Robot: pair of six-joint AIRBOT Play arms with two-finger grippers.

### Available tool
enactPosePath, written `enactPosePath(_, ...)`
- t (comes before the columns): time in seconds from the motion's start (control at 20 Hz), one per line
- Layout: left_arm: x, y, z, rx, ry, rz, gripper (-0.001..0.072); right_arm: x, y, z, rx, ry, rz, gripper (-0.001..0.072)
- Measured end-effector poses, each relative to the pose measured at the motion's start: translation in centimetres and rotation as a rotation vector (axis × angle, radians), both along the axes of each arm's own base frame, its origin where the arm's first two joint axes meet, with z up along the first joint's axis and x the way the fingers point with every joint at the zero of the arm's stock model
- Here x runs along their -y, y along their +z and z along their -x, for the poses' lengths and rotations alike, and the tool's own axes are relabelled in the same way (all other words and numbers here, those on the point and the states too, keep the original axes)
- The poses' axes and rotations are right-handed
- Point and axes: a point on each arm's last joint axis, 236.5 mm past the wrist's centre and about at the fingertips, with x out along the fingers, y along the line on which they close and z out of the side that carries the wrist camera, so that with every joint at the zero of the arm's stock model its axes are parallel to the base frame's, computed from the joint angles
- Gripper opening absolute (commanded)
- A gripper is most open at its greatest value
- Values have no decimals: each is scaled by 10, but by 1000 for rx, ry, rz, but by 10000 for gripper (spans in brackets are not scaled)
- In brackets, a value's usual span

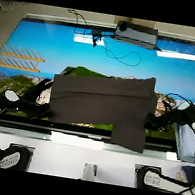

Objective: Fold the shirts.

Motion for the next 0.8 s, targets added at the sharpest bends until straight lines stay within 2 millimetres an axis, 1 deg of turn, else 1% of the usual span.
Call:
enactPosePath(0.1, 0, 3, -3, 14, -9, -1, 38, -3, 4, -2, 16, 3, -11, 23)
enactPosePath(0.15, 0, 8, -7, 35, -24, -2, 38, -5, 10, -8, 47, 5, -23, 23)
enactPosePath(0.2, -1, 16, -15, 70, -40, -6, 38, -7, 18, -16, 84, 2, -32, 23)
enactPosePath(0.3, -3, 40, -38, 161, -57, -15, 37, -10, 41, -41, 184, -20, -44, 23)
enactPosePath(0.4, -5, 69, -65, 254, -67, -25, 37, -11, 70, -77, 297, -92, -58, 23)
enactPosePath(0.45, -6, 84, -77, 297, -71, -31, 37, -11, 86, -98, 368, -130, -58, 23)
enactPosePath(0.55, -10, 106, -104, 363, -64, -42, 37, -11, 112, -137, 498, -172, -40, 23)
enactPosePath(0.65, -15, 118, -131, 401, -44, -49, 37, -13, 129, -174, 604, -191, -12, 23)
enactPosePath(0.7, -17, 120, -142, 404, -31, -49, 38, -13, 134, -192, 645, -204, 2, 23)
enactPosePath(0.8, -24, 117, -167, 397, 5, -47, 38, -9, 137, -223, 691, -243, 23, 23)
